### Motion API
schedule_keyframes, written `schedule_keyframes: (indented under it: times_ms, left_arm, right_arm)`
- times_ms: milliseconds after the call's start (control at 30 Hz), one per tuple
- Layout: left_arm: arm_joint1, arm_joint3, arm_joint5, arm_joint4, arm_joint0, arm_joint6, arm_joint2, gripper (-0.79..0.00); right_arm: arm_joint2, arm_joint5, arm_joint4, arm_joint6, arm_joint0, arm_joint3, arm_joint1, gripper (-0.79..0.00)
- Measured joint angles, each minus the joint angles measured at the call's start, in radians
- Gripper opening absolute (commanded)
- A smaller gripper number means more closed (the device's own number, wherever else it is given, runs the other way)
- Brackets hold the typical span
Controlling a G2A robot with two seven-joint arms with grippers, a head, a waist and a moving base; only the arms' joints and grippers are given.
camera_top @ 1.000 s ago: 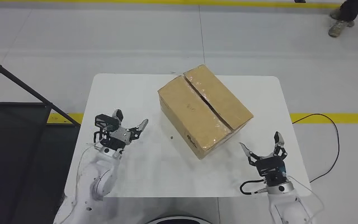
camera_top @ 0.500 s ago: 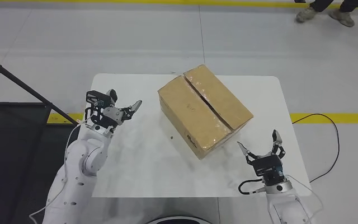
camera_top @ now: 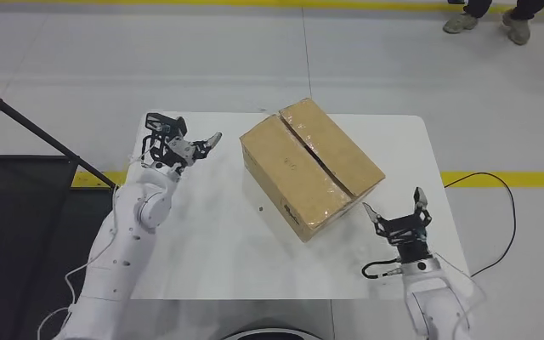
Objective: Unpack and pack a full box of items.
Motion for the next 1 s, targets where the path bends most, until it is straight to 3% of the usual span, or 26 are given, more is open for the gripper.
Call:
schedule_keyframes:
  times_ms: [300, 500, 733, 1000]
  left_arm:
    - [-0.044, 0.324, -0.021, 0.073, -0.229, 0.115, 0.169, 0.000]
    - [-0.075, 0.484, -0.062, 0.094, -0.318, 0.197, 0.256, 0.000]
    - [-0.089, 0.574, -0.110, 0.114, -0.355, 0.278, 0.293, 0.000]
    - [-0.085, 0.580, -0.141, 0.140, -0.343, 0.334, 0.296, 0.000]
  right_arm:
    - [0.034, -0.010, 0.043, 0.069, 0.059, 0.090, -0.001, 0.000]
    - [0.045, -0.005, 0.059, 0.123, 0.087, 0.134, -0.003, 0.000]
    - [0.017, 0.046, 0.037, 0.204, 0.165, 0.203, -0.010, 0.000]
    - [-0.019, 0.030, 0.064, 0.185, 0.222, 0.237, -0.017, 0.000]
